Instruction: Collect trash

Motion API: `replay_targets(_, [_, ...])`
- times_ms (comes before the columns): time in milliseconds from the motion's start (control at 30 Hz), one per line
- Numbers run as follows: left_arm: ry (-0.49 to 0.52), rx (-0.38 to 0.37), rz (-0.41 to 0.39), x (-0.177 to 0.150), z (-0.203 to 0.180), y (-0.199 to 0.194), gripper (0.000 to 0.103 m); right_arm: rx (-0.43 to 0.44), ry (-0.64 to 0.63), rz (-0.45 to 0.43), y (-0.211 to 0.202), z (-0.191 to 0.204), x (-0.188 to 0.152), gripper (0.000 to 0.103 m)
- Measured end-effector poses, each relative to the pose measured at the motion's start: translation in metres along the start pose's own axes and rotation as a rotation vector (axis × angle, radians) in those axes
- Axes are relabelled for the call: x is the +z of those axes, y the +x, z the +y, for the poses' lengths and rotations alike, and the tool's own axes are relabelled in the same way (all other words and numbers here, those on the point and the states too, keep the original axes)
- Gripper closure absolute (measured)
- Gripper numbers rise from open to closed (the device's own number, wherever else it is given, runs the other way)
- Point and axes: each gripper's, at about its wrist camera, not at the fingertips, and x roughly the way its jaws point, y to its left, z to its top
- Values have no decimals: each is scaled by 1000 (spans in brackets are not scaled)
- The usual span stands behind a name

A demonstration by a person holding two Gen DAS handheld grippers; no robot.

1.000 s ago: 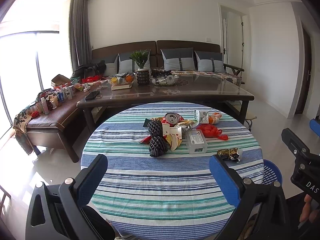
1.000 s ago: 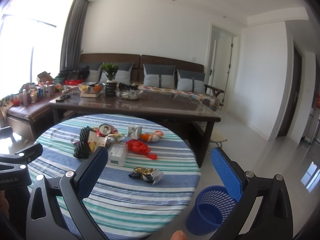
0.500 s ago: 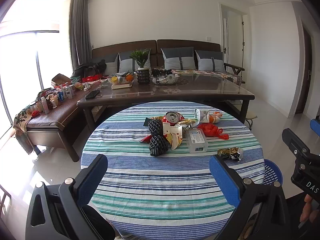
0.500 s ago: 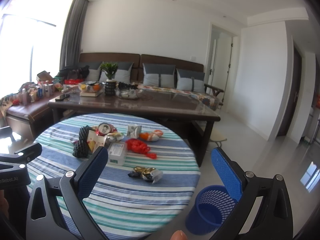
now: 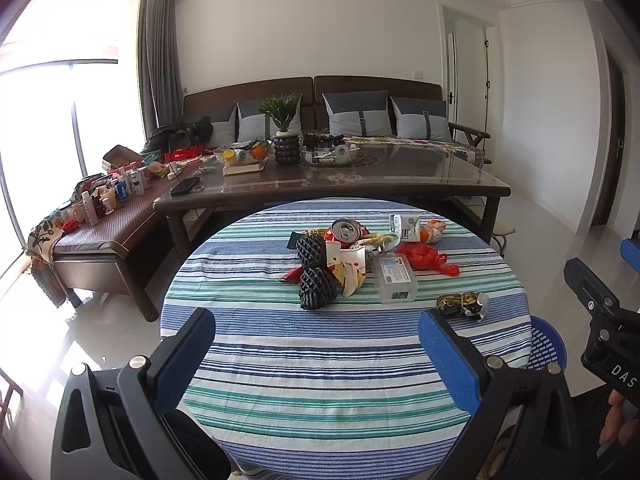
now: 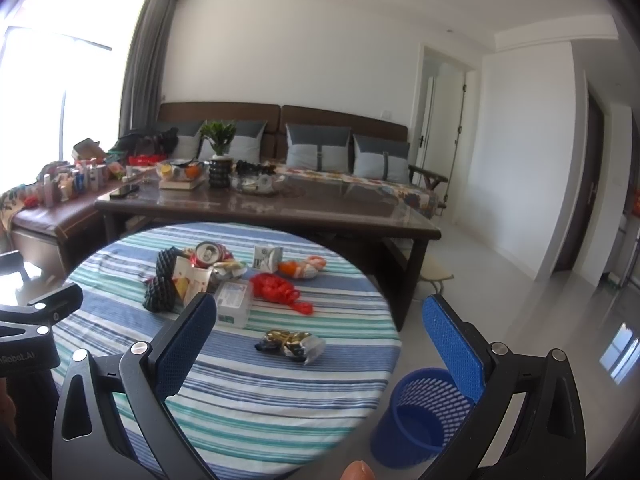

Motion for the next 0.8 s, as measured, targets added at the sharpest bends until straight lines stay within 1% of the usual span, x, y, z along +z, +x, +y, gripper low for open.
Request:
replay_targets(167, [-4, 2, 21, -1, 2, 8, 0, -3, -4, 14, 6, 1, -3, 0])
replay_targets(267, [-14, -2, 48, -4, 4, 18, 0, -7, -2, 26, 11, 0, -5, 0])
replay_targets(367, [-29, -16, 93, -9, 9, 34, 0, -14, 0, 39, 18, -2, -9, 0])
replay_targets(500, [-64, -39, 182, -23, 16, 68, 0, -24, 1, 72, 35, -3, -20, 0])
replay_targets(633, [-78, -50, 275, -40, 17, 106, 0, -28, 7, 147, 63, -6, -43, 0])
replay_targets(800, [-37, -34, 359, -48, 13, 153, 0, 4, 27, 268, 93, -11, -72, 0])
